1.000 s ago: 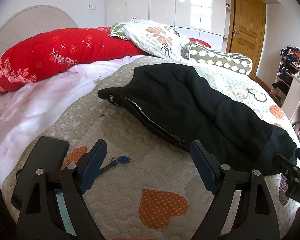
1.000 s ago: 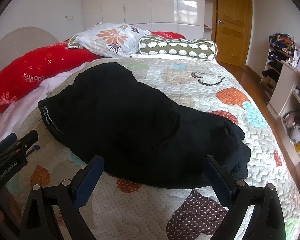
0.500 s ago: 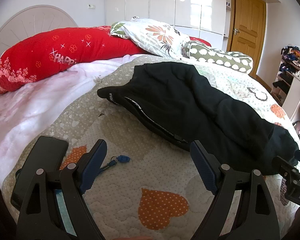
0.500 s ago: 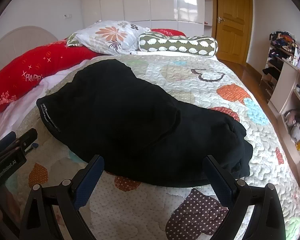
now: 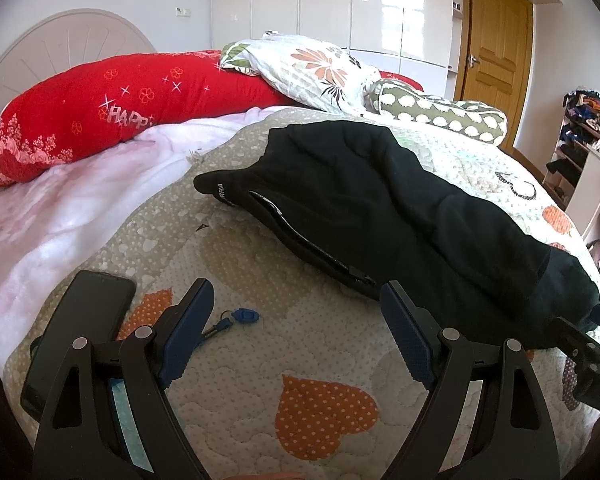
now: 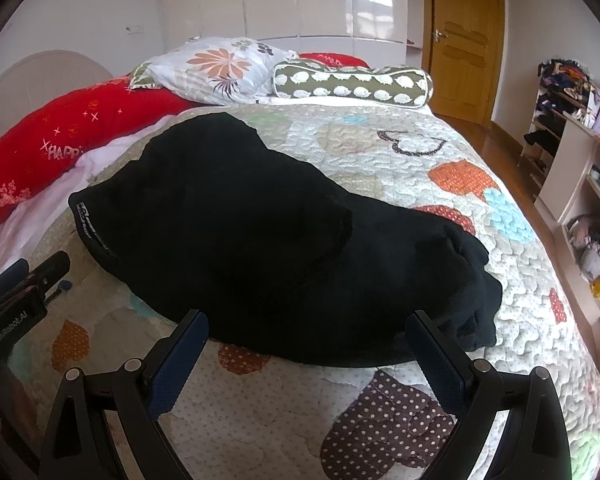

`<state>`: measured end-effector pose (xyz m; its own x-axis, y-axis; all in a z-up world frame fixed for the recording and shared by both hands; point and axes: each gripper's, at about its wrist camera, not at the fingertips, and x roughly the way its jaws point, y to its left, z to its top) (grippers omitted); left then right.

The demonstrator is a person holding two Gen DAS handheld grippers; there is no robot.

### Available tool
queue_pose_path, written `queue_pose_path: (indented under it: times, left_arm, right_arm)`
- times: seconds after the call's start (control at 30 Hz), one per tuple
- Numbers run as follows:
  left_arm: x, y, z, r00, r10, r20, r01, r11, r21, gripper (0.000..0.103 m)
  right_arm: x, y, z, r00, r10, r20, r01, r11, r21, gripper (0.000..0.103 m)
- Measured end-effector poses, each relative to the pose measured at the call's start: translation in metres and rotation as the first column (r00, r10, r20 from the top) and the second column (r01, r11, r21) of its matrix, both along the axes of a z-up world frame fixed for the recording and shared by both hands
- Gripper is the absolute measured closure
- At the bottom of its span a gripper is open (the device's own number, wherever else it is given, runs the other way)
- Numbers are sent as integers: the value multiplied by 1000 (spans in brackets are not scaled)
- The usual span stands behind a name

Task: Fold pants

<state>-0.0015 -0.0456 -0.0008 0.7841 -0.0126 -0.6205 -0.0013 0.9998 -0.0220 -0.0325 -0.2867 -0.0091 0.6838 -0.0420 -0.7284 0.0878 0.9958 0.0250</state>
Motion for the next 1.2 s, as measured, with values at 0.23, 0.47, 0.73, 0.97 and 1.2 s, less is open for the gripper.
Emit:
queue_pose_path:
  times: [0.23, 0.47, 0.73, 0.97, 1.2]
  left_arm:
    - [11, 21, 6, 999, 26, -43, -30, 995, -95, 18]
    - [54, 40, 12, 987, 76, -138, -98, 983, -157, 18]
    - [104, 55, 14, 968, 113, -226, -171, 951, -257, 18]
    - [115, 51, 2, 962, 127, -242, -180, 961, -211, 18]
    - [130, 55, -7, 954, 126, -273, -203, 938, -279, 18]
  right_arm:
    - [-7, -29, 0, 999, -37, 4, 37, 999, -10, 4]
    - [2, -71, 6, 999, -46, 10, 46, 998, 36, 4]
    - [69, -72, -6, 999, 44, -6, -42, 969, 245, 16]
    - [111, -72, -5, 985, 172, -5, -168, 967, 193, 98]
    - [183, -126, 20, 995, -60, 78, 73, 981, -177, 98]
